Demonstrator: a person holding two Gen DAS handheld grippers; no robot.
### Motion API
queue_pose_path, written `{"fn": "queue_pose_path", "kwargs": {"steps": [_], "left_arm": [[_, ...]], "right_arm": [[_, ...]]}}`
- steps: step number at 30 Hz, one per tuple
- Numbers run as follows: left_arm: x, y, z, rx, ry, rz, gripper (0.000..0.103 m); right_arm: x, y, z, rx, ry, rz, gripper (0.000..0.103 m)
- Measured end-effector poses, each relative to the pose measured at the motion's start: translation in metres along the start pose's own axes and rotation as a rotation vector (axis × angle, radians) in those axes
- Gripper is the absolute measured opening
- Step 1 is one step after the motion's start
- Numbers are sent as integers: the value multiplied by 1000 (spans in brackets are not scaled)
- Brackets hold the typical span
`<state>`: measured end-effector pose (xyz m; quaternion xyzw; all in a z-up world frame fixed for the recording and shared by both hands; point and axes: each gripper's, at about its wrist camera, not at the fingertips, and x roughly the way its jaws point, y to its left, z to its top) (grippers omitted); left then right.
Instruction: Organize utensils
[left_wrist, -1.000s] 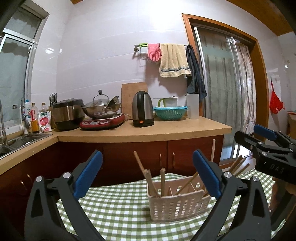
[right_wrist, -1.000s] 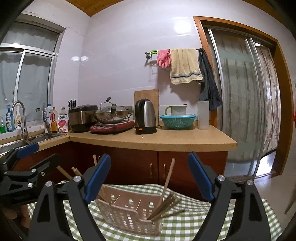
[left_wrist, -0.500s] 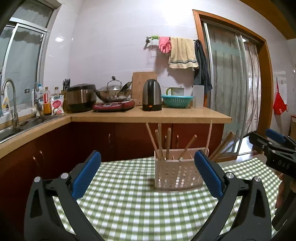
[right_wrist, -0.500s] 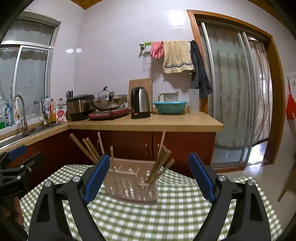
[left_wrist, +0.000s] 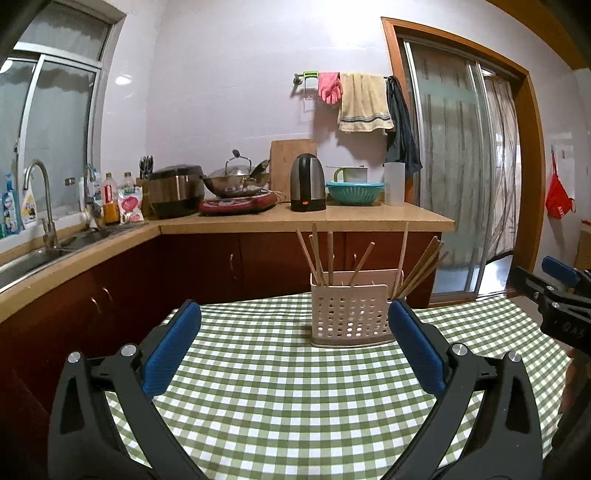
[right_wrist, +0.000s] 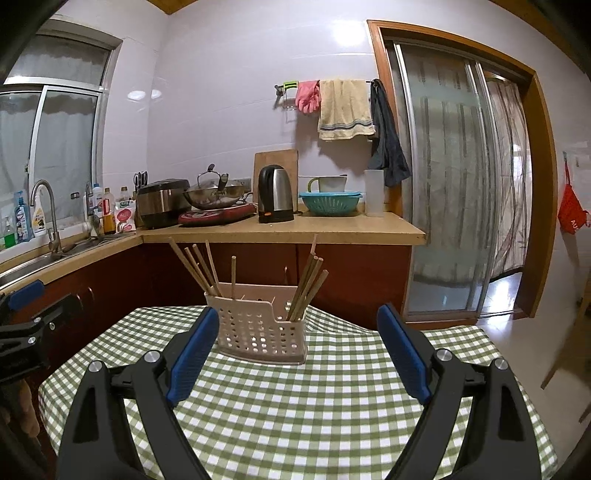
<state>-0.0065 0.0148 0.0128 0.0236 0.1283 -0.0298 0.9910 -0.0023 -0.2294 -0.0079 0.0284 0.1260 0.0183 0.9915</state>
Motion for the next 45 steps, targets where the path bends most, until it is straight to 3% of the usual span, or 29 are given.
{"fn": "queue_pose_path", "kwargs": {"steps": [12, 45], "left_arm": [[-31, -10, -3, -4, -29, -30, 99], [-29, -5, -9, -32, -12, -36, 99]], "right_arm": [[-28, -2, 0, 7, -34, -10, 85], [-32, -3, -1, 5, -39, -12, 85]]}}
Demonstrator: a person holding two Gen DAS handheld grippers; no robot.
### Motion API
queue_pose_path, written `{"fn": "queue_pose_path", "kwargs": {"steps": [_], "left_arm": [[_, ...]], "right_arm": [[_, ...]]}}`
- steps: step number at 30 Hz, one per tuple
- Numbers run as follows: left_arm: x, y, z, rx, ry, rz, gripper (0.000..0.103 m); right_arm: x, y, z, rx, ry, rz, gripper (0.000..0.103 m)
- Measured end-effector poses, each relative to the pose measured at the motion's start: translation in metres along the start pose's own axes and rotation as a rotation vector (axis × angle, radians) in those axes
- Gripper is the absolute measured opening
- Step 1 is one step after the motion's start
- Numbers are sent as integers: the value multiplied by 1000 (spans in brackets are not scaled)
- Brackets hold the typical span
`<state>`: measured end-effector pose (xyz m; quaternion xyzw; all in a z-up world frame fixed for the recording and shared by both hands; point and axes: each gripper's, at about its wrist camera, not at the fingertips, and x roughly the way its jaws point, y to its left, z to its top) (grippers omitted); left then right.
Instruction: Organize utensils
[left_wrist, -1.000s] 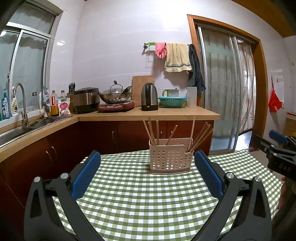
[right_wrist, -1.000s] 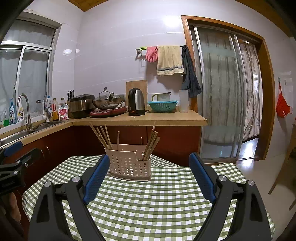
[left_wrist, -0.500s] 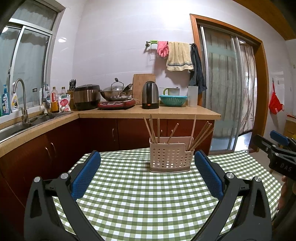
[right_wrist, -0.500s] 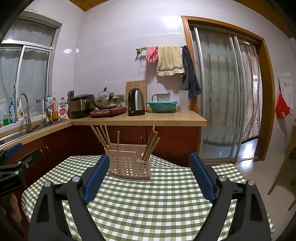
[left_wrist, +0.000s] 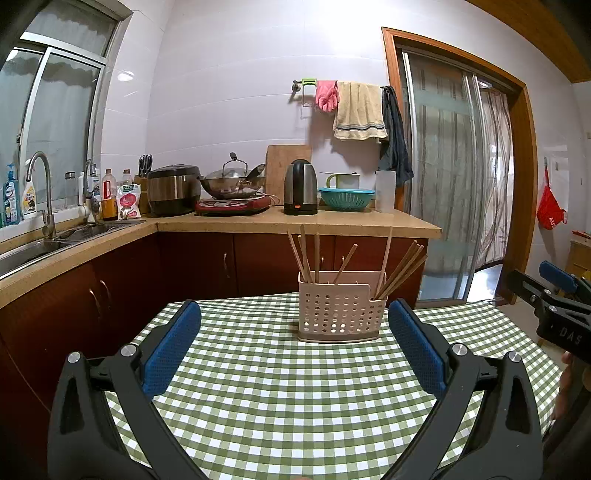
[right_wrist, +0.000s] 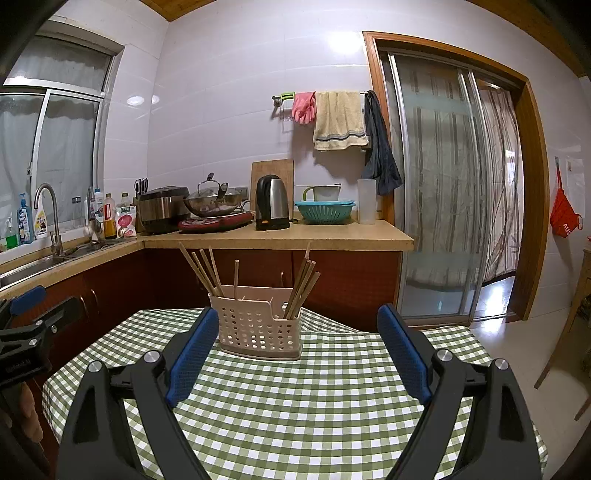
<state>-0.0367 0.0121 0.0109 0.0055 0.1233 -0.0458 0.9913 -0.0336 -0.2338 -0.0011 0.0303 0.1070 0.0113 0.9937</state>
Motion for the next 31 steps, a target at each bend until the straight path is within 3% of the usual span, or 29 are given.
{"fn": "queue_pose_path", "kwargs": {"steps": [18, 26, 31], "left_arm": [[-1, -2, 0, -23, -23, 13, 99], [11, 4, -2, -30, 9, 13, 99], [44, 16, -14, -47, 103, 1, 99]], "right_arm": [[2, 0, -4, 1, 10, 1, 85], [8, -3, -7, 5, 20, -4, 85], [24, -12, -16, 16, 54, -22, 85]]}}
